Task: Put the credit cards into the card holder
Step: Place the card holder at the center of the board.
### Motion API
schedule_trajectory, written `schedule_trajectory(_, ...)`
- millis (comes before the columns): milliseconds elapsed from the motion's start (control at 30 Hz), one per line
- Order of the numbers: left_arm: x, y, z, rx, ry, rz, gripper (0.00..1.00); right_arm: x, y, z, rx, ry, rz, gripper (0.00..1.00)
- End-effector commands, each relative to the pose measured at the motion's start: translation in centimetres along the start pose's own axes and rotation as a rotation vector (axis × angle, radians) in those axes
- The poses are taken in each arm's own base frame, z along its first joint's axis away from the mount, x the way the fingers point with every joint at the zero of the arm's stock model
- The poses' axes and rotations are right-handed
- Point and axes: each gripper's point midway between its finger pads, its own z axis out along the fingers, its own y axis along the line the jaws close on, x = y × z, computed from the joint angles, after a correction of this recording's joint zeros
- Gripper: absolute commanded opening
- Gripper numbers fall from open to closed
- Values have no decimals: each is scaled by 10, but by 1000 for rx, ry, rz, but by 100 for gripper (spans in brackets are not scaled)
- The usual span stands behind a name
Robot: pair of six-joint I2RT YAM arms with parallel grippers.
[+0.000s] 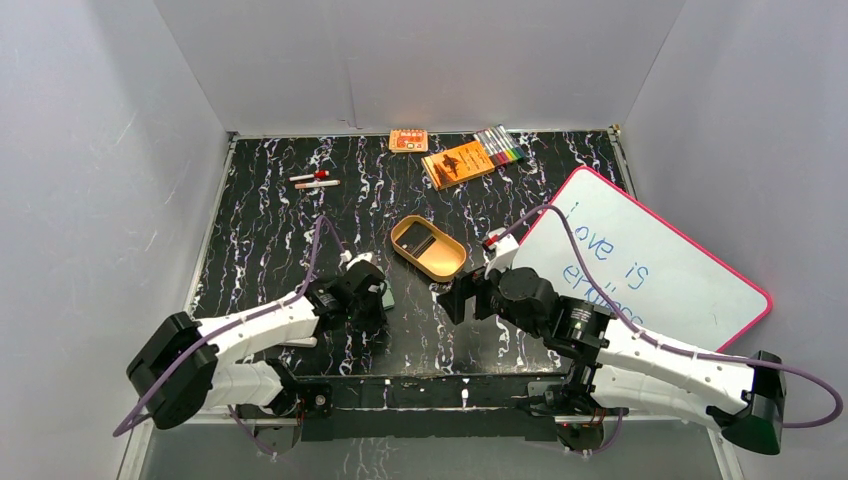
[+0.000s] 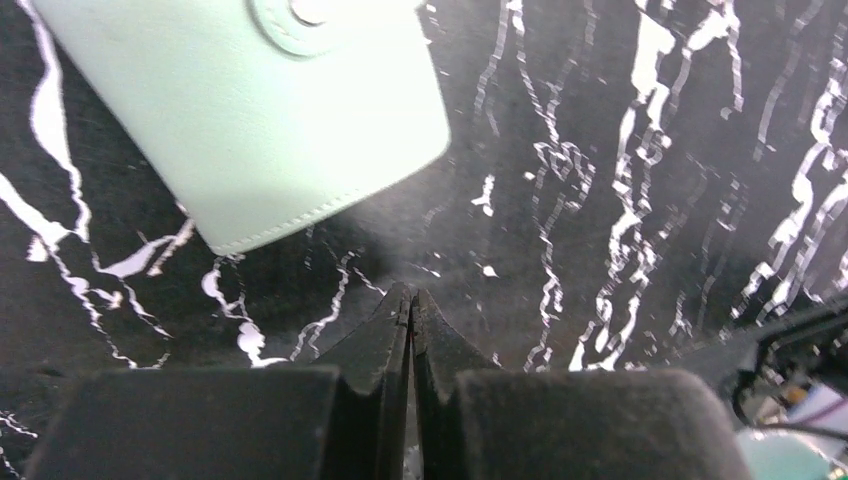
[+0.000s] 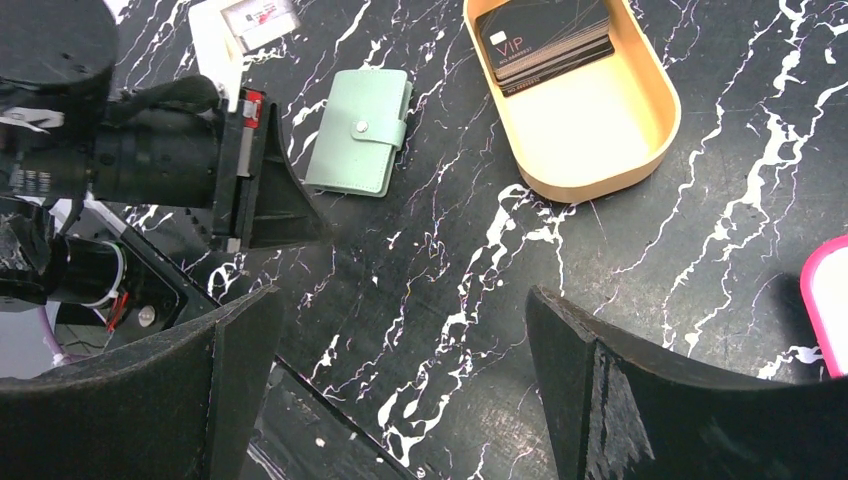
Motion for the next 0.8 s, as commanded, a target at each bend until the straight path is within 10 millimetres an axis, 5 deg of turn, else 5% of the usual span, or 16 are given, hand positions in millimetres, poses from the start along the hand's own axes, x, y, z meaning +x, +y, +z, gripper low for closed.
schedule_trajectory(0, -10, 20, 8, -118, -65, -2, 0, -24, 10, -8, -34, -67, 19, 99)
schedule_trajectory(500, -19, 46, 16, -272, -120, -26, 9, -25, 11, -13, -42, -68, 38, 99)
schedule_trajectory(600, -31, 31, -2, -212, -164, -32, 25, -24, 8, -12, -19, -64, 40, 99)
schedule_trajectory(767, -68, 9, -59, -119, -315, -16, 63, -37, -1, -1, 81, -94, 54, 98)
